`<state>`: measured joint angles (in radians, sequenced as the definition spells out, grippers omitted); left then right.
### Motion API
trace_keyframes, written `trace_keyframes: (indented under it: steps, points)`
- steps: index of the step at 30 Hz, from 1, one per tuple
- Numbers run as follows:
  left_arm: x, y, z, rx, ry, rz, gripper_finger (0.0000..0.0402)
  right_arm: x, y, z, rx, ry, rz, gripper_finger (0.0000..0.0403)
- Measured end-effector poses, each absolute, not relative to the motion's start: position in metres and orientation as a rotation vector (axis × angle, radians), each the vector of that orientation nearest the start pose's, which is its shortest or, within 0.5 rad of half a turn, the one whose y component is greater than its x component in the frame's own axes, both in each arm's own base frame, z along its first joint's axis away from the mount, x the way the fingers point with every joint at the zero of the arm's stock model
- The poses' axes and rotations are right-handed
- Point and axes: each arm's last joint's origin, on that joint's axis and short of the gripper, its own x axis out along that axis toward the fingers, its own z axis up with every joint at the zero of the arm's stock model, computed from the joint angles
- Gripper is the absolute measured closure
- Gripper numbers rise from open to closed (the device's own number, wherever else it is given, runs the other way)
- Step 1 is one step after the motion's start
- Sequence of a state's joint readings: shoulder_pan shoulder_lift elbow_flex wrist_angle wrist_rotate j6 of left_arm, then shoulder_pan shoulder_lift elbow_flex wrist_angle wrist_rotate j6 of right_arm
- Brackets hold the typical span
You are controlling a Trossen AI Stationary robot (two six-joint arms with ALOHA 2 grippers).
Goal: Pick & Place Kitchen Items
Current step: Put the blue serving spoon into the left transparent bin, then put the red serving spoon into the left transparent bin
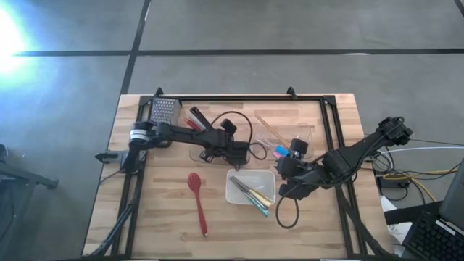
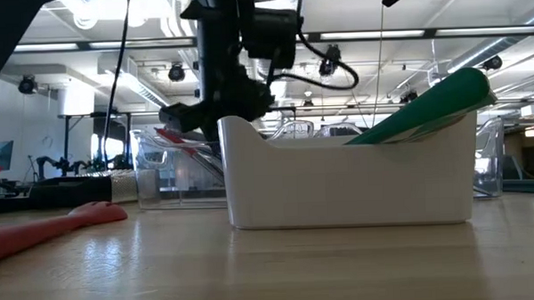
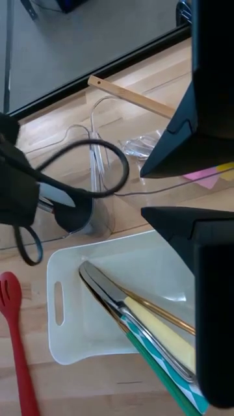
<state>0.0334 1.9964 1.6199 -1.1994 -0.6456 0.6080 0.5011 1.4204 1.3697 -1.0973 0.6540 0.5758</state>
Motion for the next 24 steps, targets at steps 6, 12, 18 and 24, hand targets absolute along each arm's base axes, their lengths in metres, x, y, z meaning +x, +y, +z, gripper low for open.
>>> trace_keyframes:
  steps: [6, 12, 18, 24]
  points:
    - [0.381, 0.03, 0.208, 0.958, 1.708, 0.03, 0.0361, 0.241, 0.112, 0.329, -0.097, 0.87, -0.397, 0.0317]
    - [0.381, 0.03, 0.208, 0.972, 1.712, 0.036, 0.0361, 0.241, 0.112, 0.329, -0.098, 0.872, -0.397, 0.0315]
    - [0.383, 0.029, 0.214, 1.021, 1.7, 0.13, 0.0266, 0.241, 0.112, 0.329, -0.098, 0.871, -0.397, 0.0326]
    - [0.376, 0.018, 0.226, 0.985, 1.716, 0.17, 0.0186, 0.241, 0.112, 0.329, -0.098, 0.871, -0.396, 0.0333]
